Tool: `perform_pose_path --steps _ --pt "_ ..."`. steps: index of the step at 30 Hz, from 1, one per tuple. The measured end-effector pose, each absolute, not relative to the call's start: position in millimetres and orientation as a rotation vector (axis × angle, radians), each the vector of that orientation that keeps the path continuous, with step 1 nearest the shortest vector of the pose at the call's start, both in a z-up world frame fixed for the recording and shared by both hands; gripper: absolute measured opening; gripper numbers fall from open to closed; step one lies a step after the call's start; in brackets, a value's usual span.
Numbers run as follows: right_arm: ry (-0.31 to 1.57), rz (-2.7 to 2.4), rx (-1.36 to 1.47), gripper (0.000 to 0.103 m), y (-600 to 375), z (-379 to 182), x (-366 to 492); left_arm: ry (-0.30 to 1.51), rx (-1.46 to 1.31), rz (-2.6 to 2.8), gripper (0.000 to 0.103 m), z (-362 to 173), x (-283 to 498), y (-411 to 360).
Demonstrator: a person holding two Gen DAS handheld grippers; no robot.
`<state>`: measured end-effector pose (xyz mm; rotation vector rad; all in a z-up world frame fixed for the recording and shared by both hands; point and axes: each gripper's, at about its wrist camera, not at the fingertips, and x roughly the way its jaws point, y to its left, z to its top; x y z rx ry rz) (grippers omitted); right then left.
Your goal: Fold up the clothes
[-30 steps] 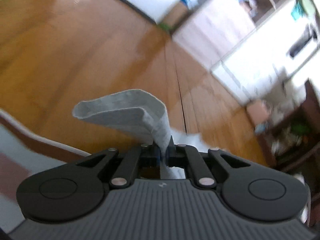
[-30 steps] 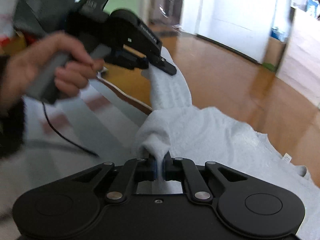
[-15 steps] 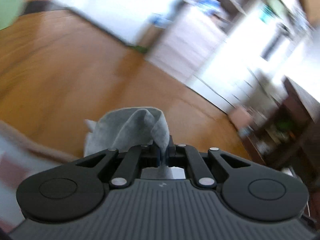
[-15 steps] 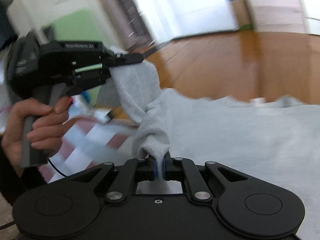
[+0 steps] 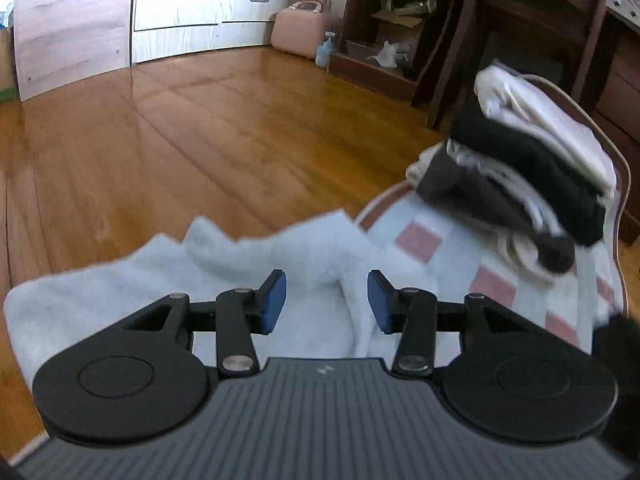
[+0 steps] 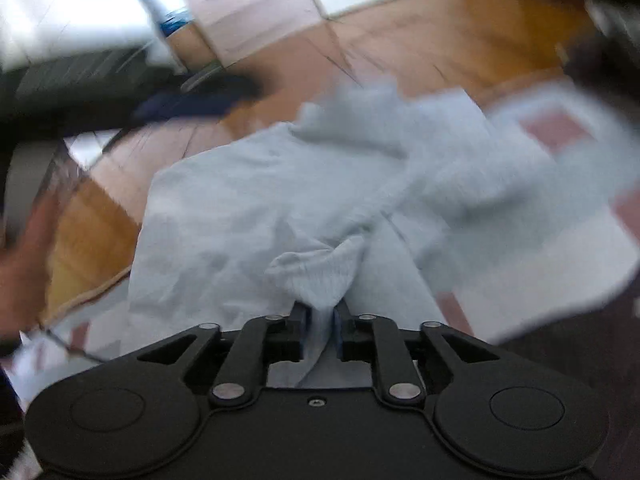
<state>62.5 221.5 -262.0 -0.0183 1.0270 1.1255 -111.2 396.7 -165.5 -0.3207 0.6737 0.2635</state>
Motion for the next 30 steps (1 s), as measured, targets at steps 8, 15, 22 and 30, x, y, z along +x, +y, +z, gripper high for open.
perform_pose_path --steps 8,15,22,30 --pt "1.027 1.168 0.044 0.051 212 -254 68 0.748 -0.483 0.450 0.055 -213 -218 408" --pt "1.014 1.180 0.010 0.057 213 -252 64 0.749 -0.455 0.403 0.055 -220 -242 379" --pt "0.855 1.256 0.016 0.005 196 -190 55 0.756 -0.327 0.295 0.055 -218 -238 358" --pt "1.036 1.050 -0.069 0.004 183 -242 74 0.897 -0.311 0.182 0.055 -233 -235 351"
